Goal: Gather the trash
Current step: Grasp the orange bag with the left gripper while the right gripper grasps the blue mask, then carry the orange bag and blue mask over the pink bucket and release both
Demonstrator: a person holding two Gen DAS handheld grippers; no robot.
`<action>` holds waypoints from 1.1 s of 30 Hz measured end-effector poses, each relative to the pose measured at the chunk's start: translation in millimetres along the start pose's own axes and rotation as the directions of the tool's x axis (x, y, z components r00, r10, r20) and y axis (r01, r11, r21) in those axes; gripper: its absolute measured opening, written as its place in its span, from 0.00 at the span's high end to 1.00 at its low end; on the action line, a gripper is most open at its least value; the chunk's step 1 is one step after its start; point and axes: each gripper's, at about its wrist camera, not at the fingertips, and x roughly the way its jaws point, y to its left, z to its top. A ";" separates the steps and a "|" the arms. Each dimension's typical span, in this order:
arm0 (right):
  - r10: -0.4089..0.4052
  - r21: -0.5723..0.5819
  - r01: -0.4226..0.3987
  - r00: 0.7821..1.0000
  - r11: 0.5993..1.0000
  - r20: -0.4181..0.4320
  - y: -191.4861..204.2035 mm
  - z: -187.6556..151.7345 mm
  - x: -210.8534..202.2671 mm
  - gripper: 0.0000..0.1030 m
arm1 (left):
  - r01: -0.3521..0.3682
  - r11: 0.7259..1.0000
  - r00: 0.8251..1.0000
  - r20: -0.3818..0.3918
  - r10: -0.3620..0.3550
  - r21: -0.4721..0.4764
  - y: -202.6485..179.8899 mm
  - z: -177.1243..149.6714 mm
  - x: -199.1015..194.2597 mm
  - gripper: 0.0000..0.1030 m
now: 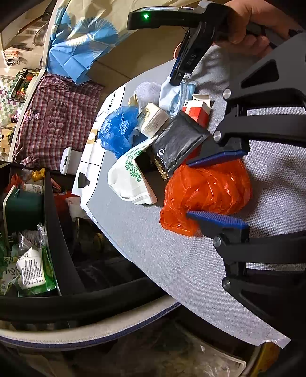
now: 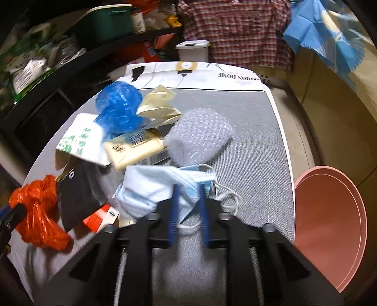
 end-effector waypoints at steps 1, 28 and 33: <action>0.002 -0.004 -0.002 1.000 1.000 0.001 0.0 -0.2 -1.2 0.93 | -0.001 1.000 1.000 0.001 0.001 0.000 -0.1 0.3 -0.7 0.67; -0.037 0.003 0.037 0.986 0.999 0.165 -28.9 -11.3 -160.3 0.97 | 0.128 0.986 0.985 0.106 -0.139 0.104 -41.9 8.1 -54.5 0.69; -0.059 0.032 0.054 0.979 0.998 0.194 -46.6 -14.1 -185.0 0.97 | 0.146 0.977 0.980 0.110 -0.164 0.155 -54.7 3.8 -61.2 0.69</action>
